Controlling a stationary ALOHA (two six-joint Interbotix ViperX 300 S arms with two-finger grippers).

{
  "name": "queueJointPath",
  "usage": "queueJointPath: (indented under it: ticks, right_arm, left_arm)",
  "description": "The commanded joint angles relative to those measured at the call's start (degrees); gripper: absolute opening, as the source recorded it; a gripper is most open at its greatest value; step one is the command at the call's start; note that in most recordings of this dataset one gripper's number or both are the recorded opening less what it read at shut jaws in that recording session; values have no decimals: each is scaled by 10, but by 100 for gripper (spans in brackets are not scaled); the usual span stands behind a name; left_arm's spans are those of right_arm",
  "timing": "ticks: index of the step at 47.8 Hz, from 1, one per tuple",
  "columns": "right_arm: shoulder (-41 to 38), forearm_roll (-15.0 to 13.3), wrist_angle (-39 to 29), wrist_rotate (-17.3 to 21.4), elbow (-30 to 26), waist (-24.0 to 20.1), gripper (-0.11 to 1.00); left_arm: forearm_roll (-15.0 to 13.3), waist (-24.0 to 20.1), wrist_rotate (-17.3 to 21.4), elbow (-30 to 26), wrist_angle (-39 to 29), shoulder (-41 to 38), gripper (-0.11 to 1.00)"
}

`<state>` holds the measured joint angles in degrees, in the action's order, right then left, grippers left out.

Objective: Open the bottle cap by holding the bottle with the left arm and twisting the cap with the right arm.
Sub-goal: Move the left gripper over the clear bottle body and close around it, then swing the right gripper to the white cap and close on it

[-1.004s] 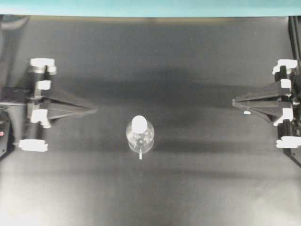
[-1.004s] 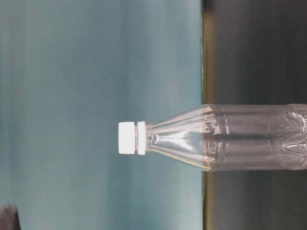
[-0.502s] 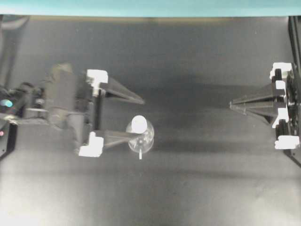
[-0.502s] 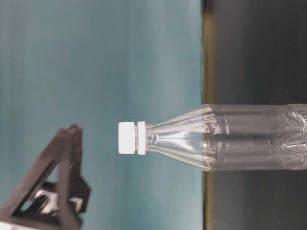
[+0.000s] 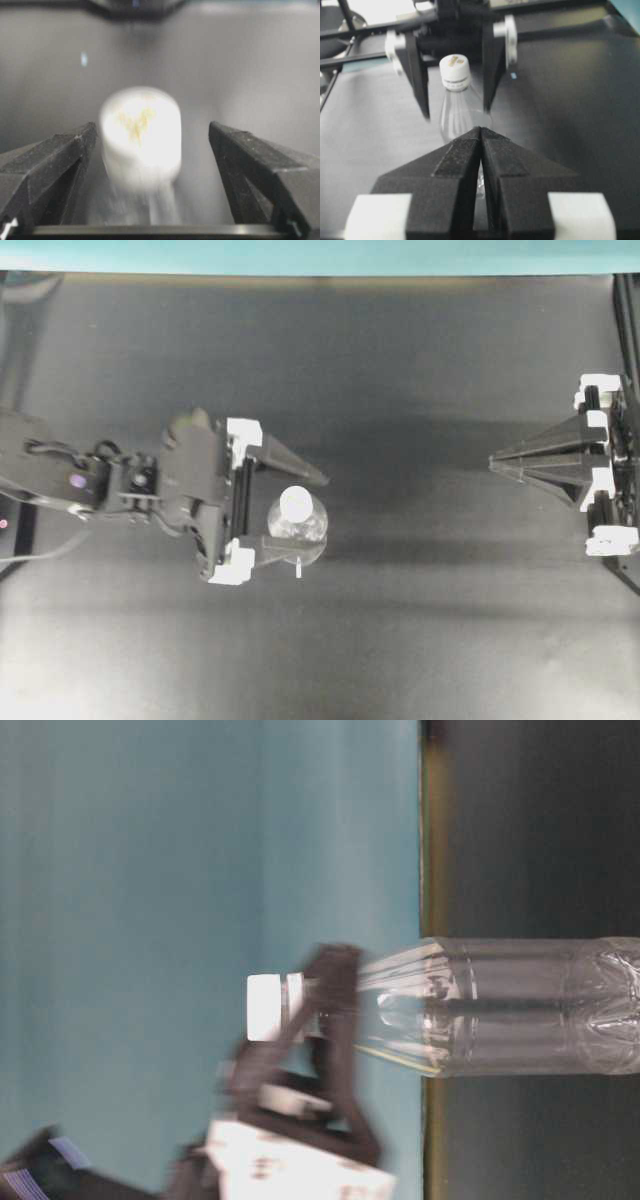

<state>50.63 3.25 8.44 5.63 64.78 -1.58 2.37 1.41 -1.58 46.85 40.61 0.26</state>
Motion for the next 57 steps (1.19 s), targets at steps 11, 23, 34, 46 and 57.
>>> queueJointPath:
  ticks: [11,23,34,46,57]
  right_arm:
    - [-7,14,2,5,-9,19,0]
    - [-12,18,3,5,-8,20,0]
    - [-13,18,-11,5,-7,20,0]
    - [-16,19,-40,34,-8,19,0]
    - [-18,19,-108,70,-19,19,0]
  left_arm:
    - [2,4,-20,19,31,-74,97]
    - [2,4,-20,21,30,-115,97]
    - [3,4,-20,21,21,-122,96]
    - [2,4,-15,22,4,-121,85]
    - [3,5,-9,22,1,-122,80]
